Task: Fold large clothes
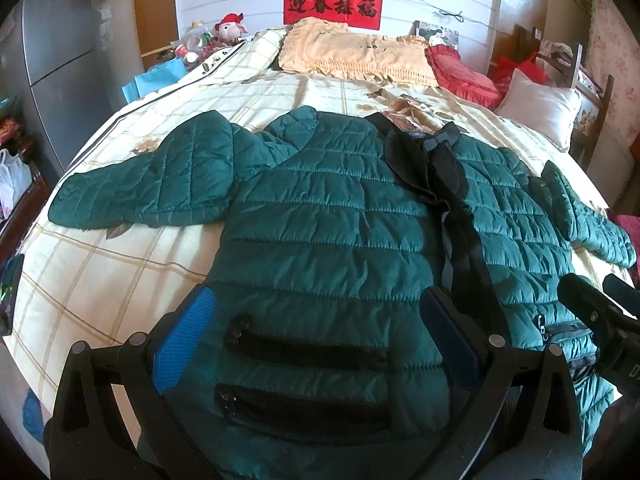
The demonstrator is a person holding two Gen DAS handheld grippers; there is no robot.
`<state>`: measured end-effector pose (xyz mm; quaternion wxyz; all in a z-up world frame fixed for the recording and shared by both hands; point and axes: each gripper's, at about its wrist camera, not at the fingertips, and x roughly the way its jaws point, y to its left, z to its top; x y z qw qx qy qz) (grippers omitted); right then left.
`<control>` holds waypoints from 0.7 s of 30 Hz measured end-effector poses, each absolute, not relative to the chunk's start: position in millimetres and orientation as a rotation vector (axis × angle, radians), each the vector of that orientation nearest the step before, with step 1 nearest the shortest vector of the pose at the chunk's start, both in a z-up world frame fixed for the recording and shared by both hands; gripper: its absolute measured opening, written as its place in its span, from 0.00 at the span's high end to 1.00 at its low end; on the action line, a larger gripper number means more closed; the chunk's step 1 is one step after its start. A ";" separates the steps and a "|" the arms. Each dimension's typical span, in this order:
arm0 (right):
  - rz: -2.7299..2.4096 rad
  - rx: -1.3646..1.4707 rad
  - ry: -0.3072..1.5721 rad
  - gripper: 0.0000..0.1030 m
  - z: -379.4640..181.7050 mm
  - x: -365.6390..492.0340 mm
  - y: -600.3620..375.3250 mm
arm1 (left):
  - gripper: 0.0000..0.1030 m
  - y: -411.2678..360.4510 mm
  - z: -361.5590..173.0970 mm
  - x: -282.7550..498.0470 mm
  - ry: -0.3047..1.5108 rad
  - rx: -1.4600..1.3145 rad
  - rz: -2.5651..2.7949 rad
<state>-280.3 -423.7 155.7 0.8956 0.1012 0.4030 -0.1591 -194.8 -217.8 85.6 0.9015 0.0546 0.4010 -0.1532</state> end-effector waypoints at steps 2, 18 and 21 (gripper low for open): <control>-0.331 0.210 0.839 0.00 155.6 -280.5 -423.9 | 0.01 -217.6 85.4 -194.1 0.830 0.112 -0.319; -0.329 0.195 0.837 0.00 153.6 -260.1 -424.8 | 0.01 -219.4 86.0 -185.7 0.825 0.121 -0.303; -0.323 0.189 0.832 0.00 154.8 -255.8 -423.9 | 0.01 -216.3 87.8 -180.1 0.819 0.114 -0.296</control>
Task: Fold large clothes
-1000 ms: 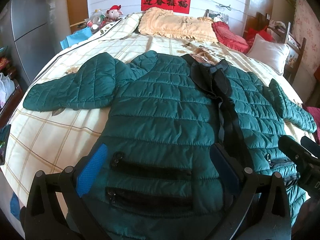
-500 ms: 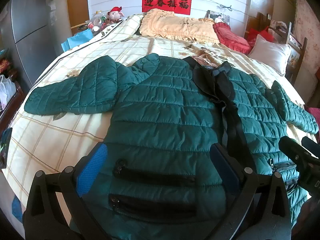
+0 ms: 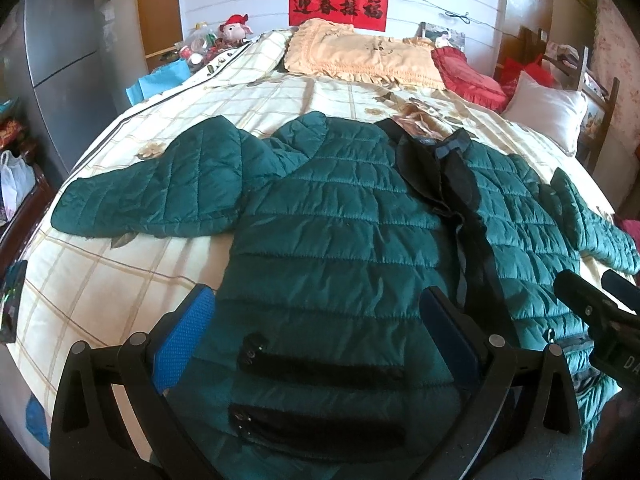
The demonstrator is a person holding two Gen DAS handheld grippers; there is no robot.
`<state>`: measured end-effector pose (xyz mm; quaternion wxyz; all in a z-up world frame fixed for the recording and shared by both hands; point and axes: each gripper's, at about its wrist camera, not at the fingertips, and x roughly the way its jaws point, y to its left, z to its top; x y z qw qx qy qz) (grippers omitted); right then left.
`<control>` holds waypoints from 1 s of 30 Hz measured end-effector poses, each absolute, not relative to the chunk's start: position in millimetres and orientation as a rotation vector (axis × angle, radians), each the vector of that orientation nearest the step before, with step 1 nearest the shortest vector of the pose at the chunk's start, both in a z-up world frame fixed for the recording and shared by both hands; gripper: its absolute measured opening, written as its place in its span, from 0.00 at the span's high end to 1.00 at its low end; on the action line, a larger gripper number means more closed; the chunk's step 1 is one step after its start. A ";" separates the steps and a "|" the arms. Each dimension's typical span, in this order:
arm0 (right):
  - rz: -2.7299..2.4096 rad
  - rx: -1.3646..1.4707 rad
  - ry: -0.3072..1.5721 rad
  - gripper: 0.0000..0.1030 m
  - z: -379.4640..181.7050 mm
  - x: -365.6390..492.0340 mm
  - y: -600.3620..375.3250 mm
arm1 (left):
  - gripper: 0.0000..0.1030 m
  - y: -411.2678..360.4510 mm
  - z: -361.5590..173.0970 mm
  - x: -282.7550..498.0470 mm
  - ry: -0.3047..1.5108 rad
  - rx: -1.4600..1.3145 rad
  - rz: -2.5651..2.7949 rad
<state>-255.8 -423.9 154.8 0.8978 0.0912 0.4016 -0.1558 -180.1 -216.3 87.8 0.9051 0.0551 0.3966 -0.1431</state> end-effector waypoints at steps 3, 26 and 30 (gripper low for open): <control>-0.320 0.191 0.818 0.00 156.4 -252.2 -423.1 | 0.01 -213.2 89.1 -177.2 0.819 0.109 -0.290; -0.290 0.207 0.860 0.00 141.2 -229.2 -417.6 | 0.01 -197.1 86.4 -157.8 0.822 0.109 -0.241; -0.286 0.208 0.854 0.00 138.4 -227.0 -416.5 | 0.01 -190.6 85.6 -154.1 0.820 0.101 -0.227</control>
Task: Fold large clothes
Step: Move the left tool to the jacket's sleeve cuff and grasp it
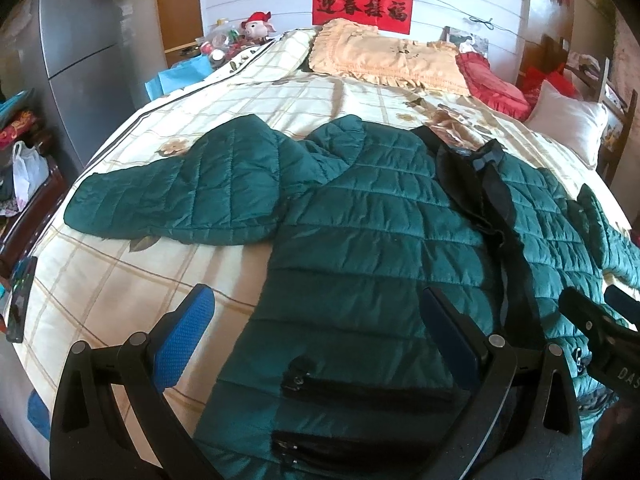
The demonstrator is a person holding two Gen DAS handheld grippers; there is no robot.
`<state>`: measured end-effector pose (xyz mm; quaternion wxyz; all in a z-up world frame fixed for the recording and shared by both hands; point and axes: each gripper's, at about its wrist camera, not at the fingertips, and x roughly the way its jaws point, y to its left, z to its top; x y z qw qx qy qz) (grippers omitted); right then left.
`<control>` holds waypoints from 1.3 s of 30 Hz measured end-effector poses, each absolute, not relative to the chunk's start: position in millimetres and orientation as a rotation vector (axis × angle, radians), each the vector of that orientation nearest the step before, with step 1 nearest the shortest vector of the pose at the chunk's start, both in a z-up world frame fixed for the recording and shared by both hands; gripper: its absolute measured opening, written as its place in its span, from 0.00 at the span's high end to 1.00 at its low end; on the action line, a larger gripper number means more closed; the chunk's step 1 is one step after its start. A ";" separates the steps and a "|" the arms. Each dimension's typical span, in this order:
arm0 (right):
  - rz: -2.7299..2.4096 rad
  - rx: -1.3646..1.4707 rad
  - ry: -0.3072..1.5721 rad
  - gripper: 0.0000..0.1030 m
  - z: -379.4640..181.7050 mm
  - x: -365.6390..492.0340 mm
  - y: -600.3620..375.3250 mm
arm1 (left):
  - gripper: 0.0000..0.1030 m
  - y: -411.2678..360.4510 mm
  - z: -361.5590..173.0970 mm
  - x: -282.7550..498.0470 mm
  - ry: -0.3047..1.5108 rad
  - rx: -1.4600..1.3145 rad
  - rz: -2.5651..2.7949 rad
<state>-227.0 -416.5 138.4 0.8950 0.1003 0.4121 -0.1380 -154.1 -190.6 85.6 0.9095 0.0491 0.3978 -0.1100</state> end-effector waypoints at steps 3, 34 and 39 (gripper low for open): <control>-0.282 0.218 0.867 0.00 136.9 -226.5 -416.0 | 0.01 -185.2 84.9 -150.8 0.823 0.097 -0.215; -0.281 0.222 0.899 0.00 127.8 -227.2 -416.8 | 0.01 31.0 48.9 -6.3 0.916 -0.165 0.217; -0.284 0.200 0.915 0.00 125.2 -223.4 -412.7 | 0.02 76.8 39.6 25.9 0.918 -0.220 0.277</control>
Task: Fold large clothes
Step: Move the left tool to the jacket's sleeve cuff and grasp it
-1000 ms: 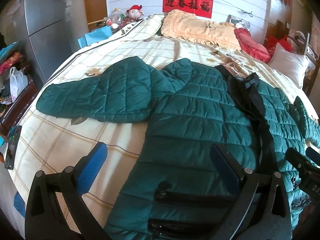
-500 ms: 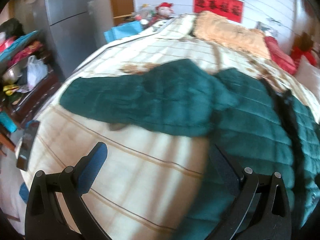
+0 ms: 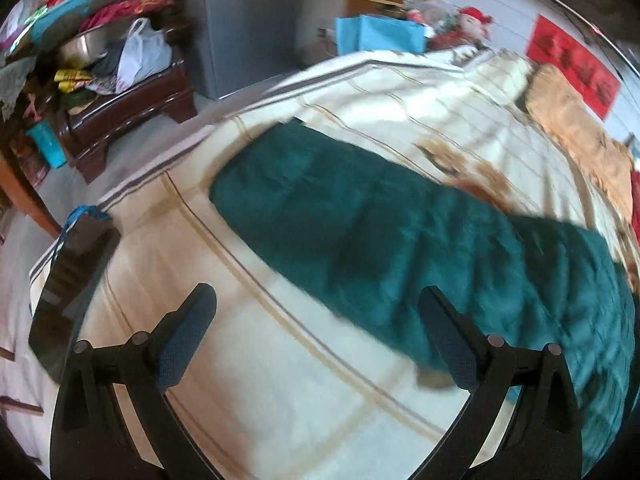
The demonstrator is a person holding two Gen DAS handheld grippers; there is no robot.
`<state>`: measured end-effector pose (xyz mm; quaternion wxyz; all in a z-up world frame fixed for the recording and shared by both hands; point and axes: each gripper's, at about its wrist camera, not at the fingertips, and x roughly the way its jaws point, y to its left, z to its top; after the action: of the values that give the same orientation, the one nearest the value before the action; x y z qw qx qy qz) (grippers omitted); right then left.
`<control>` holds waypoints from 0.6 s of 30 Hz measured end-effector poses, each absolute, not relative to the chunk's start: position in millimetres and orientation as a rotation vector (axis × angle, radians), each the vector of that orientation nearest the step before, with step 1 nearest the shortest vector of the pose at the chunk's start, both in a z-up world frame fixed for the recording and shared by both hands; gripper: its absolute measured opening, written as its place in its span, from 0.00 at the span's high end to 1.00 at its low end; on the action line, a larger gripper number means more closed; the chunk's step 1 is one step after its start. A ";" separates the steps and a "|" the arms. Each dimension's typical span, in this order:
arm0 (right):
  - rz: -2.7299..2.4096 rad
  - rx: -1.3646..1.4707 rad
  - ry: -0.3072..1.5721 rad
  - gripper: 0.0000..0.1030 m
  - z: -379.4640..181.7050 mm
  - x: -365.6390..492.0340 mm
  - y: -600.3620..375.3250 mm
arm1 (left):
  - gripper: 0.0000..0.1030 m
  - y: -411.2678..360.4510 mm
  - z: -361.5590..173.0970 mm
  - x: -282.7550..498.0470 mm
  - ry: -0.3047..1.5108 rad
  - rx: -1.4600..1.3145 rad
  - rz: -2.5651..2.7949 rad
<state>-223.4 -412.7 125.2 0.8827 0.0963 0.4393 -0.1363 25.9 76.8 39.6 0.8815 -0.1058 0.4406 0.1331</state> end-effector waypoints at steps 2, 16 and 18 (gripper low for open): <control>-0.283 0.199 0.919 0.00 124.4 -222.9 -412.2 | 0.03 89.8 36.1 36.5 0.917 -0.250 0.291; -0.281 0.192 0.973 0.00 115.9 -212.7 -408.6 | 0.19 142.1 14.9 72.9 0.889 -0.431 0.335; -0.277 0.188 0.979 0.00 114.7 -210.8 -406.9 | 0.31 141.5 15.8 76.3 0.887 -0.420 0.325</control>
<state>-210.8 -406.9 114.7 0.8690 0.0898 0.4681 -0.1326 76.3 141.6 15.8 0.8694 -0.2008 0.4239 0.1553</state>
